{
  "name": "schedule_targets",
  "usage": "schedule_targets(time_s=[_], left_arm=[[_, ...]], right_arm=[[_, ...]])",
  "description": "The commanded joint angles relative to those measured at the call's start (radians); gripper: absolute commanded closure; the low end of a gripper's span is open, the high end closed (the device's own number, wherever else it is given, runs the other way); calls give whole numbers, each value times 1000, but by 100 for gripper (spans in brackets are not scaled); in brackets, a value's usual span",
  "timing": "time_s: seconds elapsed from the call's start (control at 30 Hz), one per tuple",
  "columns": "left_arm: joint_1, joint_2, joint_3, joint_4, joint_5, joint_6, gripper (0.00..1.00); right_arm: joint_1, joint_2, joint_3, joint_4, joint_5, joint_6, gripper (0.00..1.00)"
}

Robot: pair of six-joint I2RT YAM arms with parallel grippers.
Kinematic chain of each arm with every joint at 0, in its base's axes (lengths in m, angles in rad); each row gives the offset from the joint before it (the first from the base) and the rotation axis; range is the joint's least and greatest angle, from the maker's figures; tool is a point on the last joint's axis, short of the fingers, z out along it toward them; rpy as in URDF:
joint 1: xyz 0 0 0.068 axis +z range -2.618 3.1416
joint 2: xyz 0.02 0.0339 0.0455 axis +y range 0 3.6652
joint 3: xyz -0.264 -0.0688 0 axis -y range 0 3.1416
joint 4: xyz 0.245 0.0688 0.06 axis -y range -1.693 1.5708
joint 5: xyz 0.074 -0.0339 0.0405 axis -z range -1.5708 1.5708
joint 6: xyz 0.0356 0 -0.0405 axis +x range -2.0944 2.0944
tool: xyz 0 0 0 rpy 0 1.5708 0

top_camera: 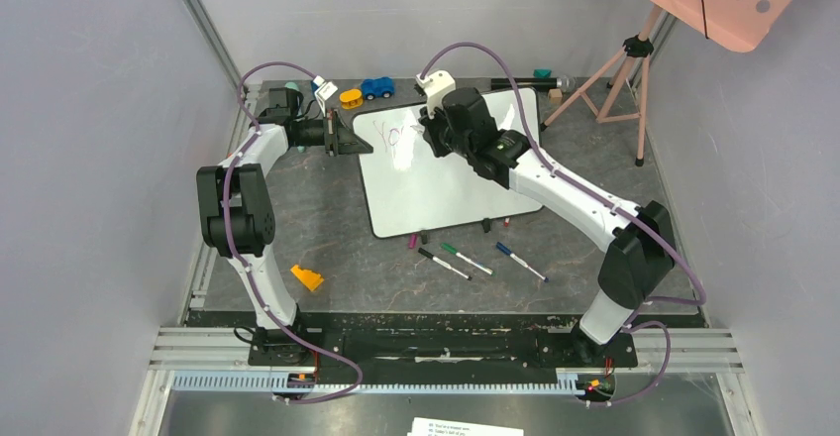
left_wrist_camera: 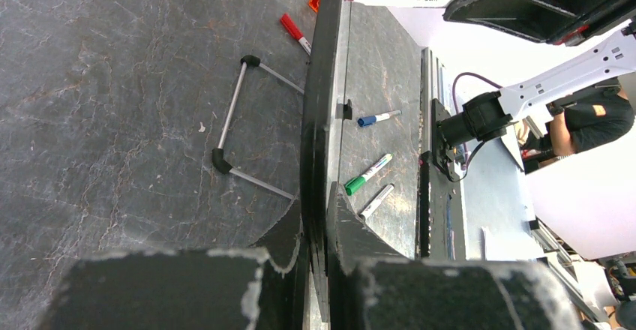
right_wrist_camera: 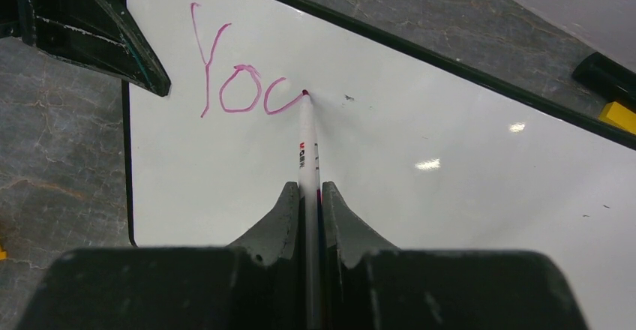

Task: Write a sentence on the whiteboard

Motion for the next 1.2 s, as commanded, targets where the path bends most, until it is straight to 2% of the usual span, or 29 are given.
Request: schedule_targets(time_s=[0.0,0.8,1.17], left_arm=[[-62,45,-34,-25,-274,179,98],[-63,45,-35,-25,-275,180,98],[-63,46,-34,-24,-275,180,98]], right_arm=[[-23,35,54,-2,50,-5,100],[-25,-34,-98,15,-33,46,100],[-25,-81,-95,12,-12,41,100]])
